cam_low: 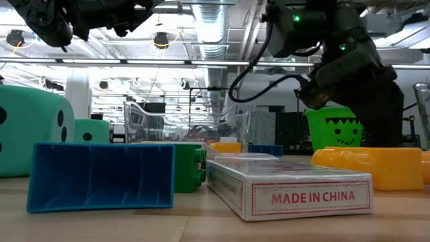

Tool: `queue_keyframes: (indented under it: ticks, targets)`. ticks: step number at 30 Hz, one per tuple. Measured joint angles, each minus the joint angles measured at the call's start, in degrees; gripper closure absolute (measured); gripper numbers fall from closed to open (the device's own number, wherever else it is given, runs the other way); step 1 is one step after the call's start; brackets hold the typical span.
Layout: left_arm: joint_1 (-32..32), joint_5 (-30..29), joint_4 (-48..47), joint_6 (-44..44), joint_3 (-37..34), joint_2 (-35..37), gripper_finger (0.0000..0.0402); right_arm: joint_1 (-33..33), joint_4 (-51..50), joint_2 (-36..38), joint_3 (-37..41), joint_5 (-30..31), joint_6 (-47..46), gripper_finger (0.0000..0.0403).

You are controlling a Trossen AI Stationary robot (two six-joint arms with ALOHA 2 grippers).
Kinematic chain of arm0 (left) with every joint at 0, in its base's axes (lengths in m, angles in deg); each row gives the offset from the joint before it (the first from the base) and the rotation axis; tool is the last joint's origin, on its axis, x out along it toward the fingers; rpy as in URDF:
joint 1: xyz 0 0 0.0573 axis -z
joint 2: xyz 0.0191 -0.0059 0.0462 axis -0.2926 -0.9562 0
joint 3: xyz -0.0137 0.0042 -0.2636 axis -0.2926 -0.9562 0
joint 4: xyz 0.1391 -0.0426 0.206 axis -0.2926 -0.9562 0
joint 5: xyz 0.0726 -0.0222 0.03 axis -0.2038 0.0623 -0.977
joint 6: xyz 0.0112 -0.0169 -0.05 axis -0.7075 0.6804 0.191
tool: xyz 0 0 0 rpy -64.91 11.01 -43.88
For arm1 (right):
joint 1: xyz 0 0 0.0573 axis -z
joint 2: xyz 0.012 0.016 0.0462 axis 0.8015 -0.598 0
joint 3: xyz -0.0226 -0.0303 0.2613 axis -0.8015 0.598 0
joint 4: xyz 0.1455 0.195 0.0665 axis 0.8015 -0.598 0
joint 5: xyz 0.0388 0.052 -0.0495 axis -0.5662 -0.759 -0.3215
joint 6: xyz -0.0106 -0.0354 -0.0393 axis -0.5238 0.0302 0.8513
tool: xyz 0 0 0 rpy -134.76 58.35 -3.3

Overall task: Pick & Place Toys
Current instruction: Put the yellow game piece into the top transparent bin

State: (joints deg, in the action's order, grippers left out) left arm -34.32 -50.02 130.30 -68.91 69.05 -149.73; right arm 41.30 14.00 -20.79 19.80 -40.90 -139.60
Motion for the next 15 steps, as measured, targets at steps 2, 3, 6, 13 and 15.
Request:
queue_keyframes:
  ticks: [2, 3, 6, 13, 15]
  targets:
    - [0.01, 0.01, 0.00, 0.45, 0.00, 0.00, 0.0086, 0.08, 0.14, 0.00, 1.18, -0.02, -0.51, 0.0118]
    - [0.01, 0.02, 0.00, 0.83, 0.00, 0.00, 0.0086, 0.05, 0.45, 0.00, 1.88, -0.05, -0.83, 0.0118]
    - [0.01, 0.02, -0.02, 1.03, 0.00, 0.00, 0.0086, 0.03, 1.18, 0.00, 2.80, -0.31, -0.81, 0.0118]
    - [0.01, 0.01, -0.02, 1.03, 0.00, 0.00, 0.0086, 0.10, 1.71, 0.00, 2.79, -0.66, 1.02, 0.0127]
    - [0.01, 0.01, -0.02, 1.04, 0.00, 0.00, 0.0086, 0.10, 3.36, 0.00, 2.77, -1.65, 1.82, 0.0141]
